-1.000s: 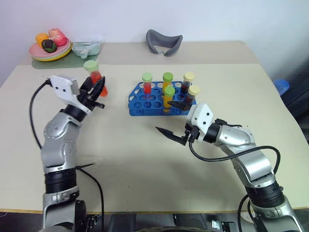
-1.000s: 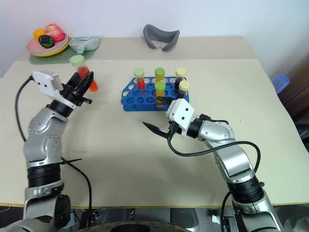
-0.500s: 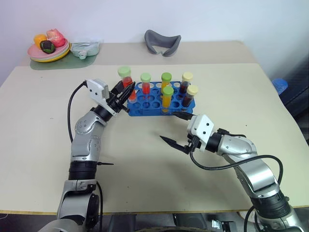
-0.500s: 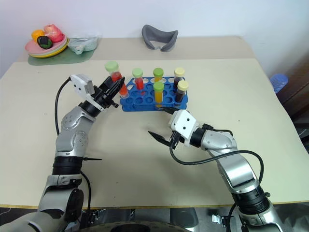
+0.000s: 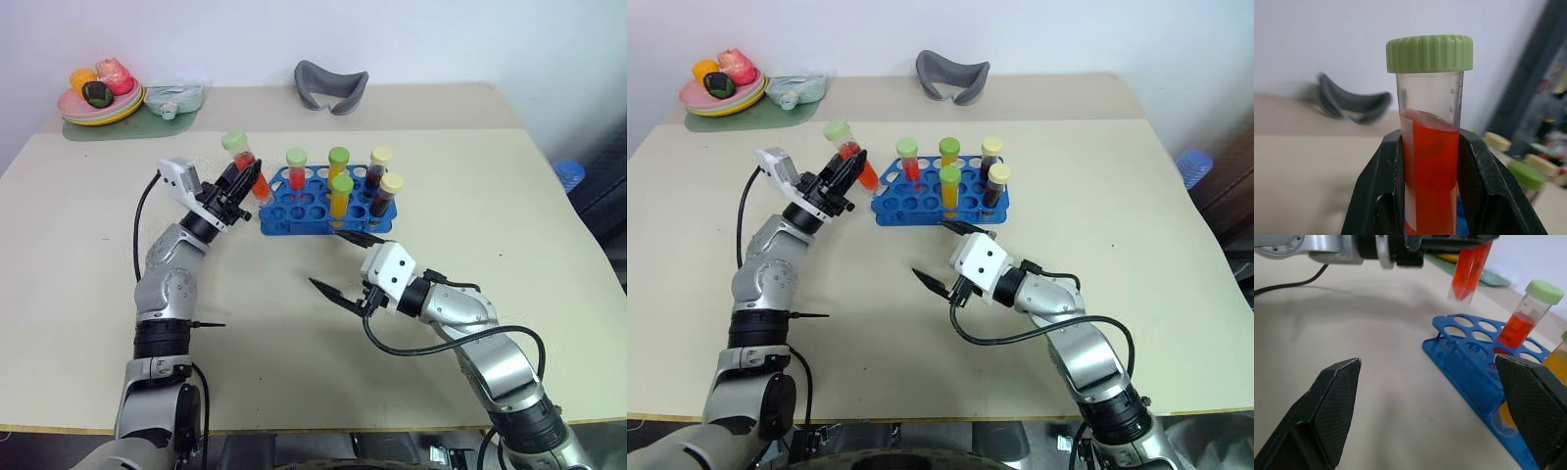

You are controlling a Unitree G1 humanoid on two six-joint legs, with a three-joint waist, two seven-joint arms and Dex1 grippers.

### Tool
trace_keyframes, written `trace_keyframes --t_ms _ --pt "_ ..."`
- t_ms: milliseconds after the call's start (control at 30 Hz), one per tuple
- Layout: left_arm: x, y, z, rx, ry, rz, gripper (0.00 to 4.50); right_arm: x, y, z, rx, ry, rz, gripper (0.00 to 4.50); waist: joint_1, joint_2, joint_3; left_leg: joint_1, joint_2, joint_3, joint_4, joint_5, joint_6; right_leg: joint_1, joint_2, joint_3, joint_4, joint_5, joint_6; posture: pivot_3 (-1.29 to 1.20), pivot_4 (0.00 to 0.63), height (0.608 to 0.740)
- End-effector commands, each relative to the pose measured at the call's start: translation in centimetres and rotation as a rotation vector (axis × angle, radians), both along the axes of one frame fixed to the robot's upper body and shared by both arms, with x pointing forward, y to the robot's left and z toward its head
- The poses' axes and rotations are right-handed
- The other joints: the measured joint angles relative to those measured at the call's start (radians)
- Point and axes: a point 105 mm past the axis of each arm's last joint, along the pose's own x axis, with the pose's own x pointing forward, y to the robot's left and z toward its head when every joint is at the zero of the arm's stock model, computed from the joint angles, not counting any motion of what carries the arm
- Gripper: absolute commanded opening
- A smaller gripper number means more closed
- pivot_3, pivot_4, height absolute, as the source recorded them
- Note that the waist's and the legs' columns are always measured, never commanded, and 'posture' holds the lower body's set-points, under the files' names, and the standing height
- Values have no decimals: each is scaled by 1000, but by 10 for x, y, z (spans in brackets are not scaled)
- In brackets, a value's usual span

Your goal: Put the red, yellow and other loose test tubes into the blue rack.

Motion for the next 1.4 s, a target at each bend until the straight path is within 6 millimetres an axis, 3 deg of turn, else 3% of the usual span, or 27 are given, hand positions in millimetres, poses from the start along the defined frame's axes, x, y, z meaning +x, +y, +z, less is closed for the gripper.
trace_keyframes --t_ms 33,433,800,1400 --pt "-3 -19 15 40 -73 -79 1096 -4 6 5 21 -37 12 4500 0 0 0 0 0 0 0 0 0 0 0 0 0 0 0 0 150 740" --pt "4 -50 8 205 -180 -92 1096 -2 7 4 20 -51 3 4500 0 0 0 0 0 0 0 0 0 1 0 0 -1 0 0 0 150 740" --pt "12 -51 -6 307 -216 -29 1096 -2 6 5 23 -55 -11 4500 1 0 0 0 0 0 0 0 0 1 0 0 -2 0 0 0 150 740" --pt "16 -44 -26 284 -158 19 1096 -1 4 3 16 -52 -17 4500 1 0 0 2 0 -1 0 0 1 2 0 -1 -2 0 0 0 150 740"
